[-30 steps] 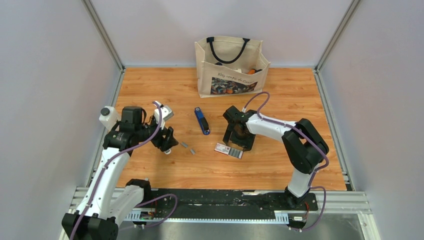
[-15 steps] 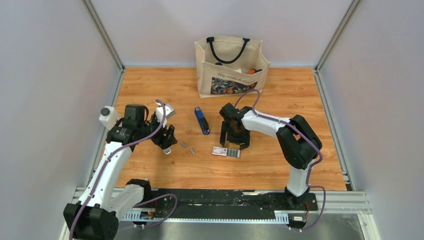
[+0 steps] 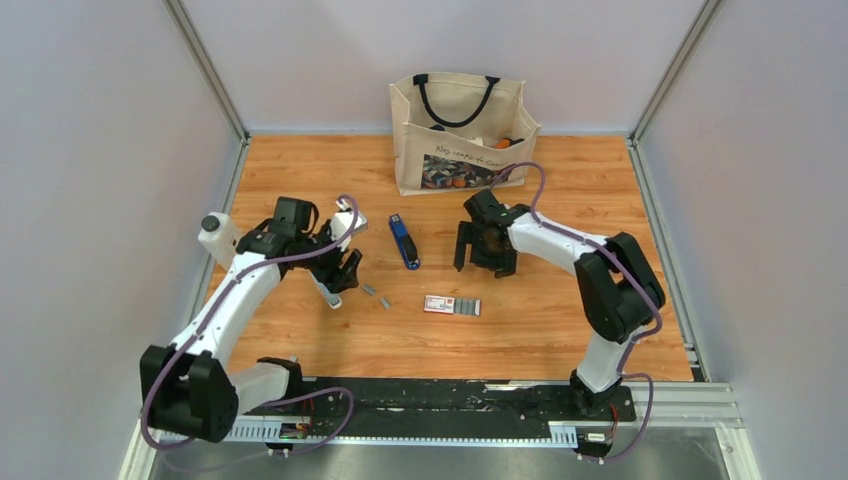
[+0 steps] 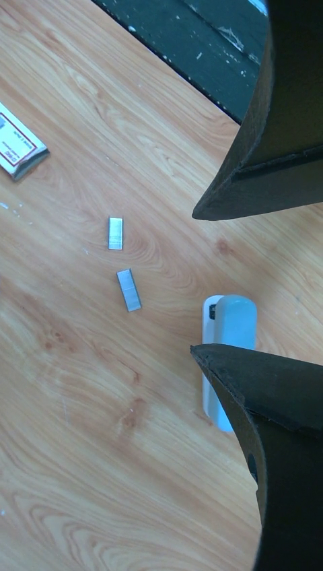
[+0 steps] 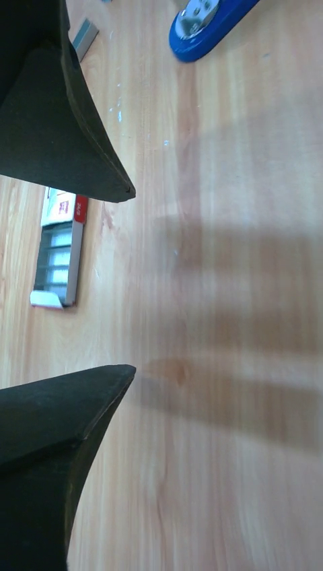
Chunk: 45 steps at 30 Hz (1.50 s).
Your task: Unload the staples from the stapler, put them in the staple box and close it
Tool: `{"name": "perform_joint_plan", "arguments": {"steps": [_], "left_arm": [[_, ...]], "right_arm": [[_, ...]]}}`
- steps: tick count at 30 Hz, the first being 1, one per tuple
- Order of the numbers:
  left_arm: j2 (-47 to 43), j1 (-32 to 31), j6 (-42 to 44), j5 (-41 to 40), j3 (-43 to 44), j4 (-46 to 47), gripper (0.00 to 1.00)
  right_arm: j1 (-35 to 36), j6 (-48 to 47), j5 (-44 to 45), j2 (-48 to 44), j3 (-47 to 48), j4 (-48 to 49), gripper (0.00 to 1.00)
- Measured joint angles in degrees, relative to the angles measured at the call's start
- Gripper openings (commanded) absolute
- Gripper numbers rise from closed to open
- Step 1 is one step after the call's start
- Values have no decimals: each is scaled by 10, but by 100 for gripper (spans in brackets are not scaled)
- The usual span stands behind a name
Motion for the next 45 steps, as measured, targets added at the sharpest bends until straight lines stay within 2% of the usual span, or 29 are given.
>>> {"name": "perform_joint_plan", "arguments": {"steps": [5, 7, 14, 19, 31, 35, 40, 45], "left_arm": [[81, -42, 64, -30, 28, -8, 74], [99, -50, 116, -32, 32, -13, 74], [126, -77, 298, -32, 57, -42, 77], [196, -125, 375, -45, 83, -50, 77], [270, -158, 487, -63, 83, -76, 74], [290, -168, 497, -72, 89, -85, 71], [342, -180, 493, -91, 138, -108, 71], [347, -181, 493, -103, 136, -94, 71]], "right_arm": [[-32, -32, 19, -88, -66, 75, 90], [-30, -40, 19, -113, -99, 111, 88], [-25, -61, 8, -156, -220, 225, 85], [-25, -63, -3, -190, -278, 300, 85], [-25, -65, -7, -240, -340, 369, 84], [-25, -65, -7, -241, -343, 375, 82], [-25, -65, -8, -243, -349, 384, 81], [-25, -65, -12, -259, -358, 395, 81]]}}
